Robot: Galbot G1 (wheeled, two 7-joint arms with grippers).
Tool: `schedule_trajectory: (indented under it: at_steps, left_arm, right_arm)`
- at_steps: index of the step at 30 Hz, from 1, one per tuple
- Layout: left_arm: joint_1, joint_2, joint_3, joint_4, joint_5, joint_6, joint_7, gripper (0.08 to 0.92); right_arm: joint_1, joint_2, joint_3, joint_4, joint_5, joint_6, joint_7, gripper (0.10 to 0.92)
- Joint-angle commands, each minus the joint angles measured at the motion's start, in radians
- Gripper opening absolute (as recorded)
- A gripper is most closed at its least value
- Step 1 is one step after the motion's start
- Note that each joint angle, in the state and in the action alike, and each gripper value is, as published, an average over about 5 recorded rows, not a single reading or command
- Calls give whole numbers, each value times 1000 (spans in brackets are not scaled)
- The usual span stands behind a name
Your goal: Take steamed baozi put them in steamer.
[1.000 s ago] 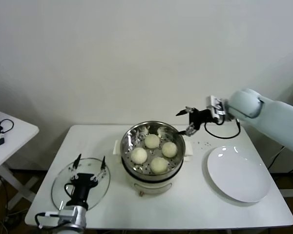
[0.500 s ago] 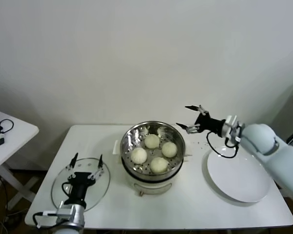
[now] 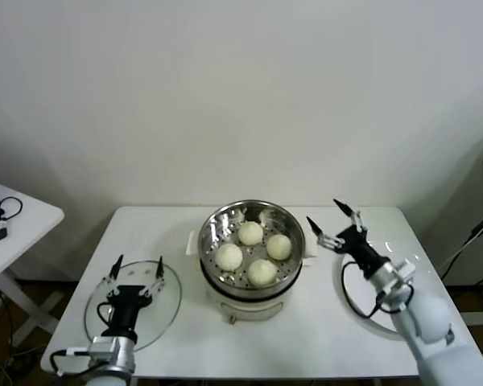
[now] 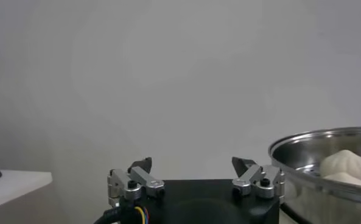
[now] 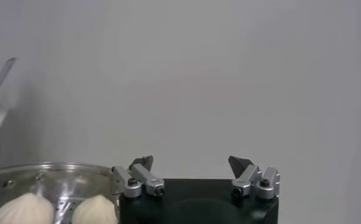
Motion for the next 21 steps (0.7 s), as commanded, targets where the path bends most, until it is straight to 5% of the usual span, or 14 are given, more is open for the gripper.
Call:
schedule_trajectory:
  at_steps: [1, 21]
  left_arm:
    - [-2, -7, -28, 9, -28, 0, 8, 823]
    - [15, -31, -94, 11, -82, -31, 82, 823]
  right_arm:
    - [-363, 361, 185, 54, -87, 131, 46, 823]
    - [-411, 396, 177, 67, -92, 161, 34, 823]
